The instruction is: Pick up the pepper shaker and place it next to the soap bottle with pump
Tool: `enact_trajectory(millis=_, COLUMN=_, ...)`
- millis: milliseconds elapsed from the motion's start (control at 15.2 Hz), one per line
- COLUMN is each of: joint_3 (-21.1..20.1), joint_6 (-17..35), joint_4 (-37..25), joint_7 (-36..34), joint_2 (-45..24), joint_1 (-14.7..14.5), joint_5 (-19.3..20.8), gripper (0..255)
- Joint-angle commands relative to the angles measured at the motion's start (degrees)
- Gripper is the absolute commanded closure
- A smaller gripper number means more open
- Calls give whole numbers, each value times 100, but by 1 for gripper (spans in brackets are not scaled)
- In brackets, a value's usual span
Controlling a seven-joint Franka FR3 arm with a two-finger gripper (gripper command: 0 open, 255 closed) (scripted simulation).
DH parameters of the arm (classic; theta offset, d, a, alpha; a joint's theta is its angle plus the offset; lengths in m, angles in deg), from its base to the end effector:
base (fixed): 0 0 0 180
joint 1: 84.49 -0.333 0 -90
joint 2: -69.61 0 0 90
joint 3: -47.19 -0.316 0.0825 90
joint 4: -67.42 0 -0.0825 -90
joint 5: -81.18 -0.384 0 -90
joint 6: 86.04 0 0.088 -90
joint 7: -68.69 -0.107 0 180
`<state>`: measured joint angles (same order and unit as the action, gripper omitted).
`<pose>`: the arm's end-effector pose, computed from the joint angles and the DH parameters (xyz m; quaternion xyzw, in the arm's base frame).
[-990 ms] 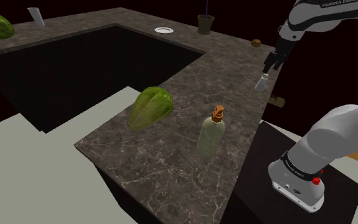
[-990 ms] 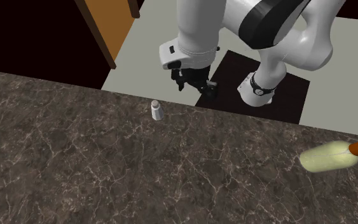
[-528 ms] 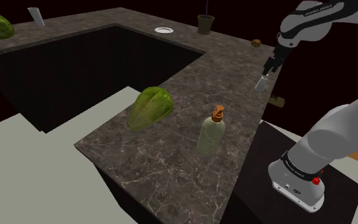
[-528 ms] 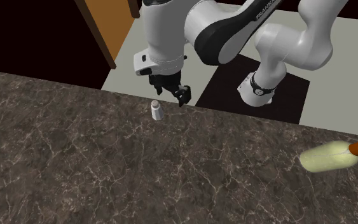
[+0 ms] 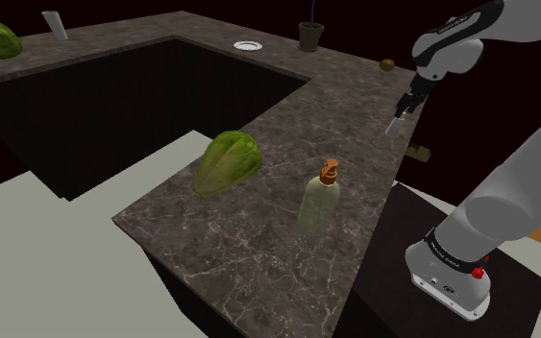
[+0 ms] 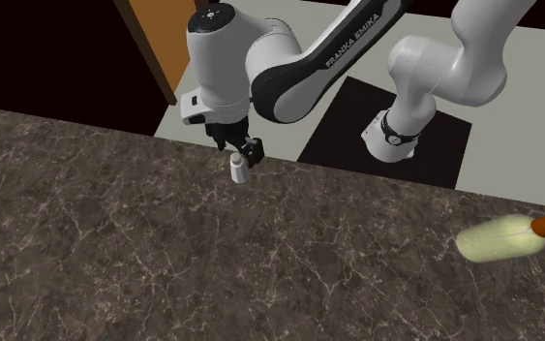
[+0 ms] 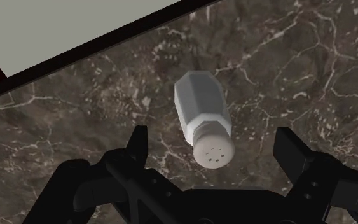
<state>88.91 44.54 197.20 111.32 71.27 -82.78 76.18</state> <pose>0.3781 -0.3559 0.3723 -0.9983 0.0348 -0.0423 0.0197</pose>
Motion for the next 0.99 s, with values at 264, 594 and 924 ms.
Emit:
enact_trajectory(millis=264, joint_3=-4, joint_6=341, joint_4=108, joint_7=230, joint_2=-327, joint_1=-10, joint_5=-329, gripper=0)
enact_trajectory(millis=594, joint_3=-4, joint_6=341, joint_4=108, joint_7=230, joint_2=-327, joint_1=-10, joint_5=-330, gripper=0)
enact_trajectory(millis=924, joint_3=-4, joint_6=339, joint_4=107, joint_7=230, joint_2=-326, joint_1=-10, joint_5=-329, gripper=255)
